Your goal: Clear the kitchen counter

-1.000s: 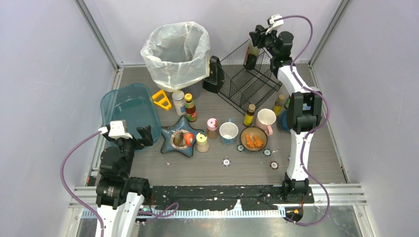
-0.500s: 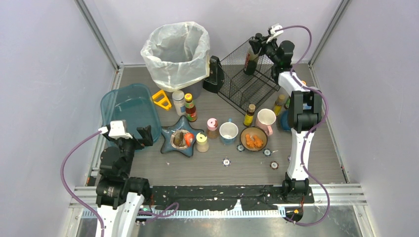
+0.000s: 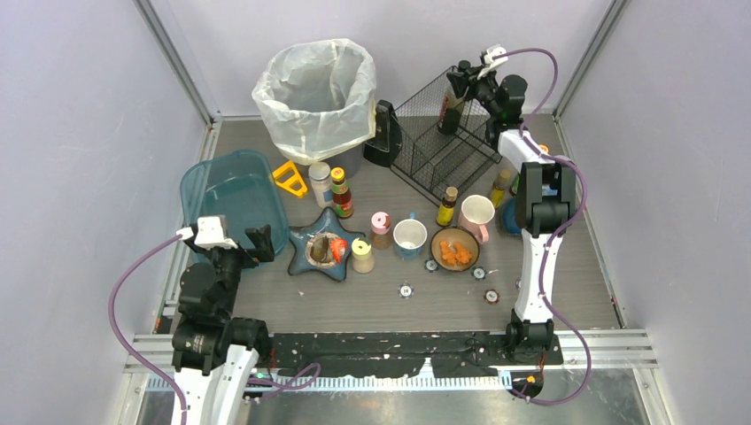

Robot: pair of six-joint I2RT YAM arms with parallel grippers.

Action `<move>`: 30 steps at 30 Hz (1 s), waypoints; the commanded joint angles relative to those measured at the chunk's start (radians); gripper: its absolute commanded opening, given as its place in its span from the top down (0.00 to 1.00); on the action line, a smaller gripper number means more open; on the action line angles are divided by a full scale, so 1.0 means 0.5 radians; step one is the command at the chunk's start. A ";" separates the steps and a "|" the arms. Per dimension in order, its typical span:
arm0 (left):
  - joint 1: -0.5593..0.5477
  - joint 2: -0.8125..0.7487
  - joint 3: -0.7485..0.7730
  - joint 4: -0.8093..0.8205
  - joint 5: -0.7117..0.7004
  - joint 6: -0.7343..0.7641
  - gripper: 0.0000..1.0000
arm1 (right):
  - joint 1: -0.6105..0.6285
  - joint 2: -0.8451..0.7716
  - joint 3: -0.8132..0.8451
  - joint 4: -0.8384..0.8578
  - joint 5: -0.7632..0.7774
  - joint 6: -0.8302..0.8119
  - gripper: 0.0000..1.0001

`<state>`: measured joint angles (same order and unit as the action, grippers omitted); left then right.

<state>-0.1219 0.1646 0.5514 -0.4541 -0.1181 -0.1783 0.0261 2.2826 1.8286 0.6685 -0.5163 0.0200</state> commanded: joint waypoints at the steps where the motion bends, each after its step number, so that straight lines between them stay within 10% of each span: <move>1: 0.014 -0.023 0.056 0.052 0.027 0.010 0.01 | -0.023 -0.143 0.000 0.138 0.070 -0.099 0.57; 19: 0.003 -0.189 0.045 0.043 0.067 -0.029 0.01 | -0.023 -0.717 -0.400 -0.046 0.131 0.004 0.05; 30: -0.116 -0.274 0.046 0.023 0.076 -0.060 0.01 | -0.005 -1.483 -1.053 -0.525 0.120 0.279 0.05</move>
<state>-0.1532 0.0368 0.5514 -0.4553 -0.1009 -0.1974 0.0177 1.6634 1.3876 0.5213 -0.4461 0.1040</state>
